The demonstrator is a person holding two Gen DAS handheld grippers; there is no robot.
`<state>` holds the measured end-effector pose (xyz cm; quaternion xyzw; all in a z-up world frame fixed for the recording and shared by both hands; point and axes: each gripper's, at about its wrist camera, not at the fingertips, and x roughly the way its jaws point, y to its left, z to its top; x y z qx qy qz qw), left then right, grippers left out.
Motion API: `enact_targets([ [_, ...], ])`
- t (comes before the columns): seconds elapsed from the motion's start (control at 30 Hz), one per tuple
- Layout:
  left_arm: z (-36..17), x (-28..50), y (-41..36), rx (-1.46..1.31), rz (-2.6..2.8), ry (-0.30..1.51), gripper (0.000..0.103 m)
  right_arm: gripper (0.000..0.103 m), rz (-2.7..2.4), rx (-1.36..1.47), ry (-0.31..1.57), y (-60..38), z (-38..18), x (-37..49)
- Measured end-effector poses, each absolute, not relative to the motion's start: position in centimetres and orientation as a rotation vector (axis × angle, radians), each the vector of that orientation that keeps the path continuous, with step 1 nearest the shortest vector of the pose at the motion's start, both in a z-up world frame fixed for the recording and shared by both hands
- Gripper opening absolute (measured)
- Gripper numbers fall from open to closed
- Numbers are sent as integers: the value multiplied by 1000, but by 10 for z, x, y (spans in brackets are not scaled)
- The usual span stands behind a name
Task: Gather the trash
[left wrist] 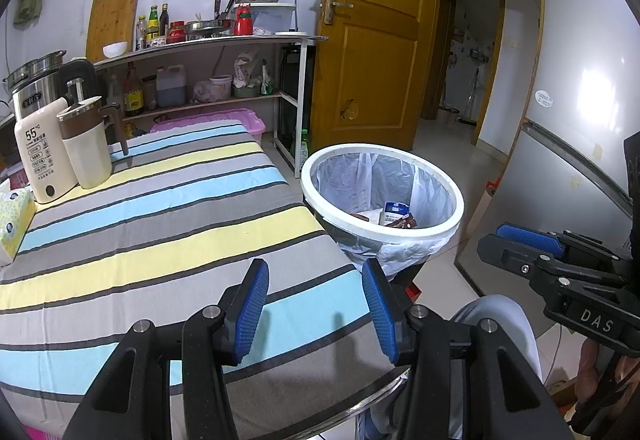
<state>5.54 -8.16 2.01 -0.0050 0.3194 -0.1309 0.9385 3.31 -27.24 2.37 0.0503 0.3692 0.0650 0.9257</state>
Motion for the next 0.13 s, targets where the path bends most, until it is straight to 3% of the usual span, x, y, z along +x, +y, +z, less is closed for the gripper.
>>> enact_targets([
  [0.13,20,57,-82,-13,-269,658,48,35,134,103,757,-272,24,33],
])
